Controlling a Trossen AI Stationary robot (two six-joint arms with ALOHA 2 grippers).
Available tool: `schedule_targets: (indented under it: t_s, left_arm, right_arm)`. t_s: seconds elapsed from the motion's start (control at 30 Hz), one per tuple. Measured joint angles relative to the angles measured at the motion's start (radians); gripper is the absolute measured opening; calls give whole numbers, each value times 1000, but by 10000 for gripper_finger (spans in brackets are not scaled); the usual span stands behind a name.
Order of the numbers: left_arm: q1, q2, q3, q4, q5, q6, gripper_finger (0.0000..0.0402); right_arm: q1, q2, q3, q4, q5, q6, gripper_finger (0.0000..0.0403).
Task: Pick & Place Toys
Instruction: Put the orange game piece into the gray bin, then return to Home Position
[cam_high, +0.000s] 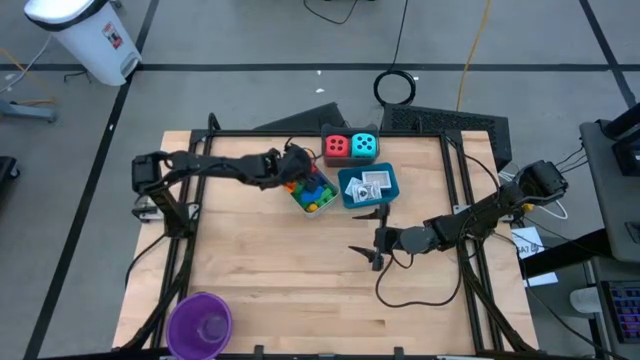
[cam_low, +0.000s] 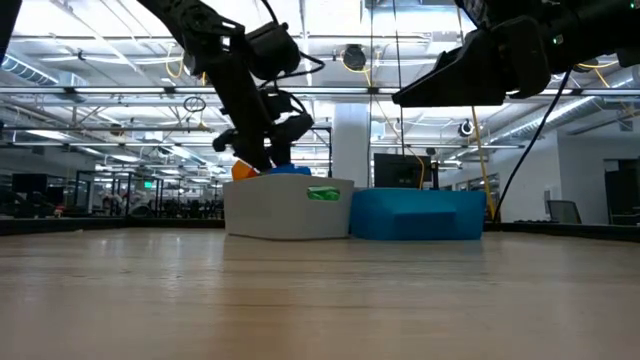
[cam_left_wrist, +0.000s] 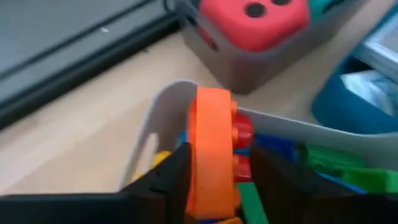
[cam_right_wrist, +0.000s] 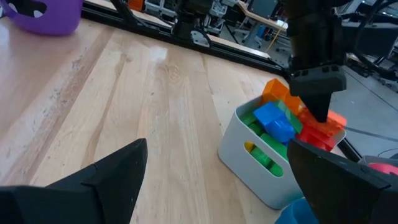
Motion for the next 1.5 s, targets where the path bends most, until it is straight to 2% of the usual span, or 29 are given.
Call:
schedule_targets:
  t_s: [0.17, 0.33, 0.53, 0.63, 0.73, 0.9, 1.03, 1.17, 1.3, 1.4, 1.5]
  left_arm:
    - [11, -18, 0, 5, 130, 58, 233]
    - [5, -83, 0, -15, 184, 117, 271]
    - [-33, -290, 0, -138, 183, 160, 288]
    - [-82, -422, 0, -214, 183, 165, 289]
    - [-149, -561, 1, -298, 183, 181, 289]
    - [-292, -779, 1, -454, 182, 192, 289]
    - [-422, -930, -1, -535, 179, 135, 289]
    - [-550, -1013, -126, -423, 92, 96, 289]
    - [-639, -1051, -375, -180, -29, 172, 289]
    - [-668, -1052, -566, 38, -114, 206, 291]
    - [-681, -1082, -711, 237, -139, 241, 291]
  right_arm:
    - [0, 0, 0, -2, 0, 0, 357]
    - [-2, 0, 0, -2, 0, -3, 357]
    - [-1, 0, 0, -10, 0, -14, 357]
    - [27, -45, -1, -88, 17, -56, 357]
    - [78, -150, 0, -156, 104, -84, 357]
    - [207, -374, 0, -225, 355, -125, 357]
    - [302, -533, 0, -231, 464, -232, 357]
    - [351, -652, 0, -253, 521, -275, 357]
    - [362, -721, -44, -364, 538, -66, 357]
    - [333, -757, -108, -404, 403, -9, 357]
    - [262, -796, -169, -387, 239, 62, 357]
